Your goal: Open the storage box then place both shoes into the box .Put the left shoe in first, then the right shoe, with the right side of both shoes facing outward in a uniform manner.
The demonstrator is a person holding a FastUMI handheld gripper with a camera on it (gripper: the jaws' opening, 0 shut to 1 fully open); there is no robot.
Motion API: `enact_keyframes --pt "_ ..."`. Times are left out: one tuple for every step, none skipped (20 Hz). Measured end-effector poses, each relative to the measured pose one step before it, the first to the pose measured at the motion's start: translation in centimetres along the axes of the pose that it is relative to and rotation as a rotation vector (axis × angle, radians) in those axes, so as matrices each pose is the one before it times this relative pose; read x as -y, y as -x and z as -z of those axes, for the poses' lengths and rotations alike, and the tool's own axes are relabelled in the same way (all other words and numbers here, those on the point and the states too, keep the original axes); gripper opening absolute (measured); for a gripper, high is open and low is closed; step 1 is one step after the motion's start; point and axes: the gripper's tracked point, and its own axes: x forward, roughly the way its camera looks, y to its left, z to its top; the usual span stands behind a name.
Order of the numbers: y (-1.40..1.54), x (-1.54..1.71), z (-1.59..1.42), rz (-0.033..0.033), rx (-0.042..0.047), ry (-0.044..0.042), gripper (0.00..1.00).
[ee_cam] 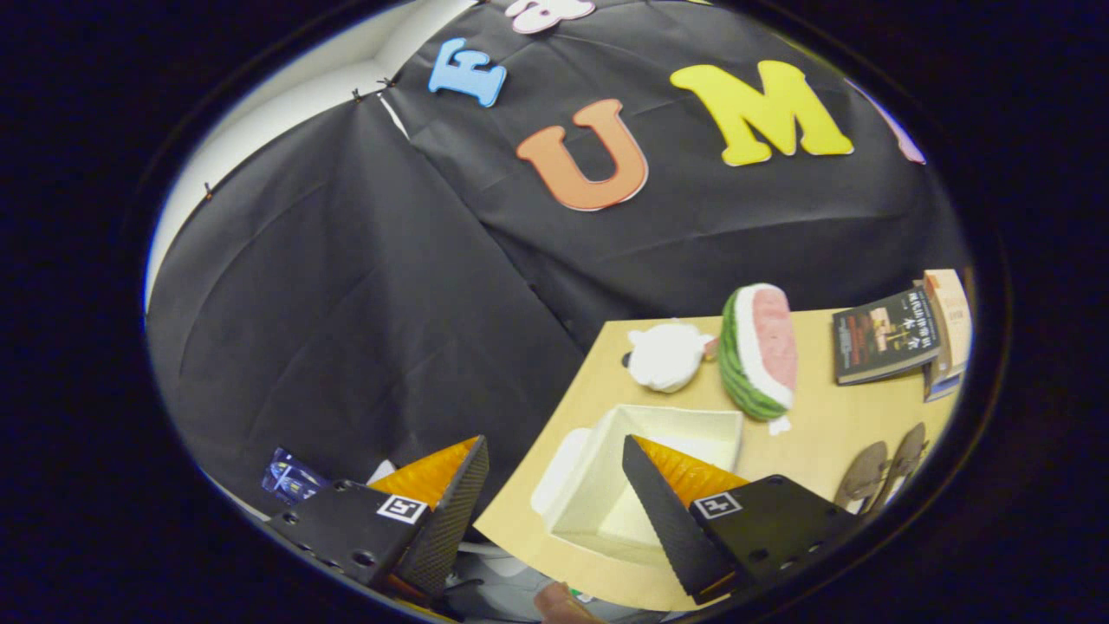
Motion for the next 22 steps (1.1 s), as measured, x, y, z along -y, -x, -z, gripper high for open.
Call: enact_keyframes --pt "0.791 2.437 0.914 0.04206 -0.01078 0.00098 0.95" --pt "0.883 2.279 0.979 0.04190 -0.01114 0.00784 0.95" --pt "0.846 2.522 1.439 0.03690 -0.01853 0.00552 0.96" --pt "0.359 2.037 1.428 0.02390 -0.01077 -0.00039 0.96" --pt "0.210 2.188 1.222 0.02796 -0.00872 -0.00437 0.96" --pt "0.026 2.319 1.316 0.03403 -0.01308 0.00247 0.96" --pt "0.018 2.395 1.256 0.03969 -0.01528 0.00389 0.95" --pt "0.001 2.295 1.050 0.04118 -0.01695 -0.00258 0.96" --pt "-0.055 2.026 1.180 0.02537 -0.01652 -0.01478 0.96" --pt "-0.263 1.524 1.153 0.01409 -0.01202 -0.02256 0.96" --pt "-0.352 1.682 1.033 0.01566 -0.01174 -0.01487 0.96" --pt "-0.396 2.146 0.855 0.02775 -0.01279 -0.01045 0.96" --pt "-0.524 2.027 0.772 0.03654 -0.01202 -0.00454 0.96" --pt "-0.696 1.706 0.688 0.03161 -0.00935 -0.00217 0.95" --pt "-0.626 1.441 0.458 0.02184 -0.00597 0.00234 0.96" --pt "-0.538 1.245 0.395 0.02304 -0.00330 0.00558 0.96" --pt "-0.462 1.346 0.415 0.02997 -0.00836 0.00804 0.95" --pt "-0.510 1.044 0.234 0.02414 -0.00126 -0.00043 0.95" --pt "-0.564 0.749 0.265 0.01357 -0.00399 -0.00633 0.95" --pt "-0.633 0.462 0.498 0.00426 -0.01474 -0.01275 0.95" --pt "-0.744 0.295 0.538 -0.00507 -0.01888 -0.01391 0.93" --pt "-0.647 0.499 0.390 0.00463 -0.01454 -0.01504 0.92"
